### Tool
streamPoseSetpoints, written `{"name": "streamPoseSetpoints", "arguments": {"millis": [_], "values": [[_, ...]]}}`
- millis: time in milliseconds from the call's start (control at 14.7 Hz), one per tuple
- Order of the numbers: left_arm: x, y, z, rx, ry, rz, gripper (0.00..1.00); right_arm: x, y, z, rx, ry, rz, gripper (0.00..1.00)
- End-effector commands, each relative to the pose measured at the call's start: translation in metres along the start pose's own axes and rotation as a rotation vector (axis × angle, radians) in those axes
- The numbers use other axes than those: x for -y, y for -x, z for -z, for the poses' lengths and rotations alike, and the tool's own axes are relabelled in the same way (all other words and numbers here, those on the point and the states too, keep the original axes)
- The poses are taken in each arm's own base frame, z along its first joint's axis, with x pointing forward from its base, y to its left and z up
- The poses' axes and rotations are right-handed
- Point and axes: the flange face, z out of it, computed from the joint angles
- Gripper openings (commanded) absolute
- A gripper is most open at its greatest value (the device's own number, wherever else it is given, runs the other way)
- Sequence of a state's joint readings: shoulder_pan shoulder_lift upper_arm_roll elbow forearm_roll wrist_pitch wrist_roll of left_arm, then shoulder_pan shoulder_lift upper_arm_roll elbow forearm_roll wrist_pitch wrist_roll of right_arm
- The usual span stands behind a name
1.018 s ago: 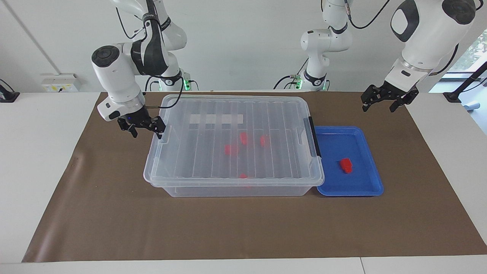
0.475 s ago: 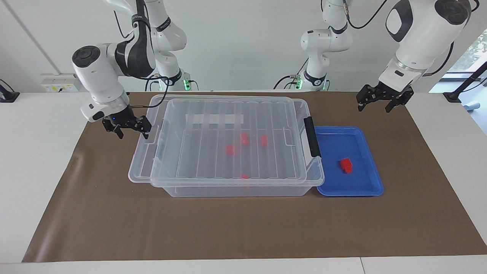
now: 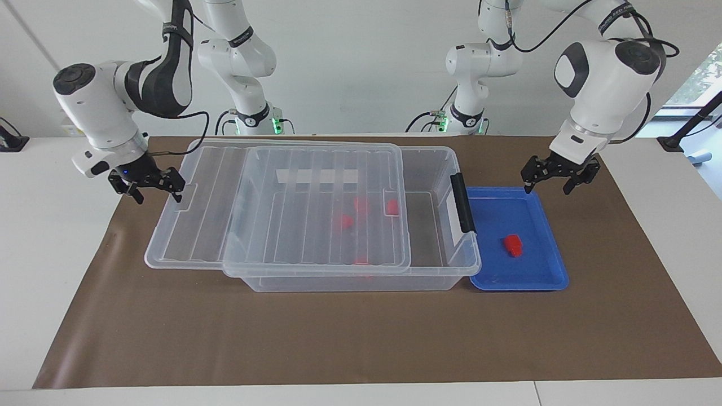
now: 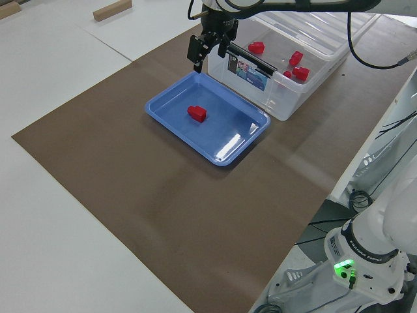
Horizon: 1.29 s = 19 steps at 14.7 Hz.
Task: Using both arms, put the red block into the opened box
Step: 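Slide the lid with the right gripper while the left gripper reaches the block, then grasp the red block on the blue tray with the left gripper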
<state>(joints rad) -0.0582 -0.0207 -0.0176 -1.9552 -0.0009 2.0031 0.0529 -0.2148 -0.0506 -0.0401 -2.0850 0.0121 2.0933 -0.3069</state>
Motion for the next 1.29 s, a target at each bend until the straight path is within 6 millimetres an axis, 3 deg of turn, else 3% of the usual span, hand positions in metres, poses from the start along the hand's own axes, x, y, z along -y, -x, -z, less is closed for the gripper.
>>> {"name": "streamPoseSetpoints", "arguments": {"millis": [0, 611, 814, 1086, 1154, 1222], "values": [[0.003, 0.003, -0.039, -0.023, -0.015, 0.004, 1.0, -0.019, 0.002, 0.0, -0.007, 0.011, 0.029, 1.0], [0.002, 0.0, -0.152, -0.06, -0.01, 0.036, 1.0, -0.037, 0.007, 0.003, -0.011, 0.015, 0.042, 1.0], [-0.005, 0.002, -0.174, -0.06, -0.006, 0.098, 1.0, -0.039, 0.007, 0.004, -0.014, 0.016, 0.039, 1.0], [0.0, 0.004, -0.179, -0.056, -0.006, 0.111, 1.0, -0.036, 0.004, 0.005, -0.009, 0.014, 0.045, 1.0], [-0.001, 0.005, -0.18, -0.057, -0.006, 0.109, 0.8, -0.033, -0.002, 0.01, -0.009, 0.014, 0.051, 1.0], [-0.001, 0.004, -0.18, -0.069, -0.006, 0.111, 0.53, -0.03, -0.011, 0.02, -0.001, 0.011, 0.056, 1.0]]}}
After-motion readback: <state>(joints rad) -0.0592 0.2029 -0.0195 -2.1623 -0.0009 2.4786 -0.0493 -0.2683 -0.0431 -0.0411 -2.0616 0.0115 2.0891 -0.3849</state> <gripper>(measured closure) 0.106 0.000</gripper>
